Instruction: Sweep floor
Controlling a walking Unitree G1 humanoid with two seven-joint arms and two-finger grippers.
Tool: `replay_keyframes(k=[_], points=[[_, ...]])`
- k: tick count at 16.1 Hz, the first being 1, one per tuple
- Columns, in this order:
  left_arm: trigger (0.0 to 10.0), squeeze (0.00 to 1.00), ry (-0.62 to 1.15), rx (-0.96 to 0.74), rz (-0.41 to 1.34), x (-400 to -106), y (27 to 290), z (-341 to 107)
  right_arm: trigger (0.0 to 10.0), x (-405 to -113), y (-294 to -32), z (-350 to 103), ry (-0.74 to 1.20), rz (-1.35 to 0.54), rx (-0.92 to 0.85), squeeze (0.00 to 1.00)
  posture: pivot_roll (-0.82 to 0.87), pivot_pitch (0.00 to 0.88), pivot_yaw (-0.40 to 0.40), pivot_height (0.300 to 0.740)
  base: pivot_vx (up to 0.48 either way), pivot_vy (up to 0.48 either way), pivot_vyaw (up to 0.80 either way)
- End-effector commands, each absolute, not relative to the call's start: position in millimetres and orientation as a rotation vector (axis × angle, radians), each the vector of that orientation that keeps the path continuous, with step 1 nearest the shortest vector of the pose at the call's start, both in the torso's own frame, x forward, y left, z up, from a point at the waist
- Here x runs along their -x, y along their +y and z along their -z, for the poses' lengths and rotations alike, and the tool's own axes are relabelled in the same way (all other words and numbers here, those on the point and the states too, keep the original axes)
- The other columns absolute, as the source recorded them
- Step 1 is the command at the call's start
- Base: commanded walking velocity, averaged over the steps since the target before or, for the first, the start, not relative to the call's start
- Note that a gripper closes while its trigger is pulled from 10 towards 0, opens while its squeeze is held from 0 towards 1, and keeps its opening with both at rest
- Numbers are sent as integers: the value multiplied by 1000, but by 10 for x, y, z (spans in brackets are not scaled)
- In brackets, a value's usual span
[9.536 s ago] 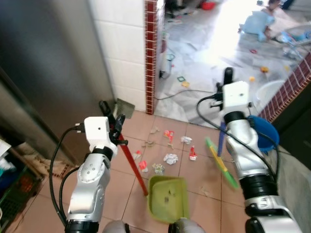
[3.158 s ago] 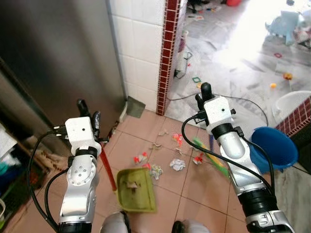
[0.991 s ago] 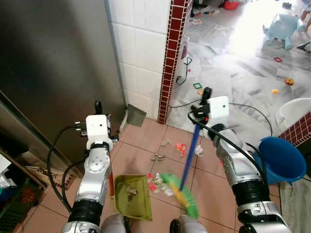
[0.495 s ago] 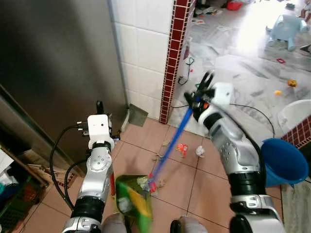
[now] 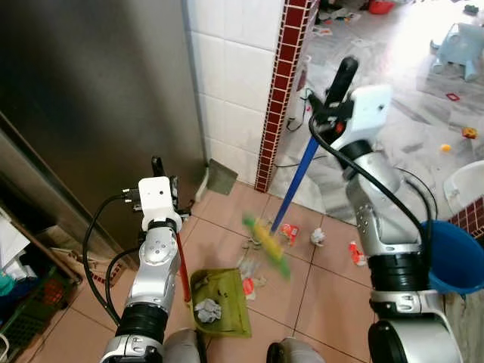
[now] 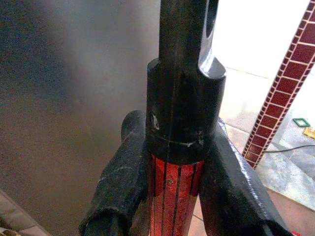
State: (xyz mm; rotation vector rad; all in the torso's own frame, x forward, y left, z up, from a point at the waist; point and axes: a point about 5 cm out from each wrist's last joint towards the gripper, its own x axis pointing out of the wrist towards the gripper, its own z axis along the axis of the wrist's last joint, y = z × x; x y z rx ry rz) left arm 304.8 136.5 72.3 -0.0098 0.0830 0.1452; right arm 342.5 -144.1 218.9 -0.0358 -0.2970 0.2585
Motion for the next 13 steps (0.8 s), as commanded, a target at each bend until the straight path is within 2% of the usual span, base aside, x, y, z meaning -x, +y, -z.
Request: replay_keyframes(k=[1, 5, 10, 13], points=[[10000, 0, 90, 20, -134, -3067, 1330, -756, 10000, -3391, -1379, -2426, -407, -277, 46, 0, -101, 43, 12, 740, 0, 0, 0], [10000, 0, -4, 45, -101, -3013, 1392, -1036, 10000, -3389, -1510, -2335, -408, -192, 168, 0, -88, 46, 9, 740, 0, 0, 0], [10000, 0, -67, 86, -64, -2898, 1434, -1296, 10000, -3310, -1643, -1906, -301, -77, 309, 0, -76, 46, -11, 740, 0, 0, 0], [10000, 0, -92, 160, 60, -2791, 1393, -1389, 10000, -3264, -1671, -1658, -229, -53, 360, 0, -62, 36, 1, 740, 0, 0, 0]])
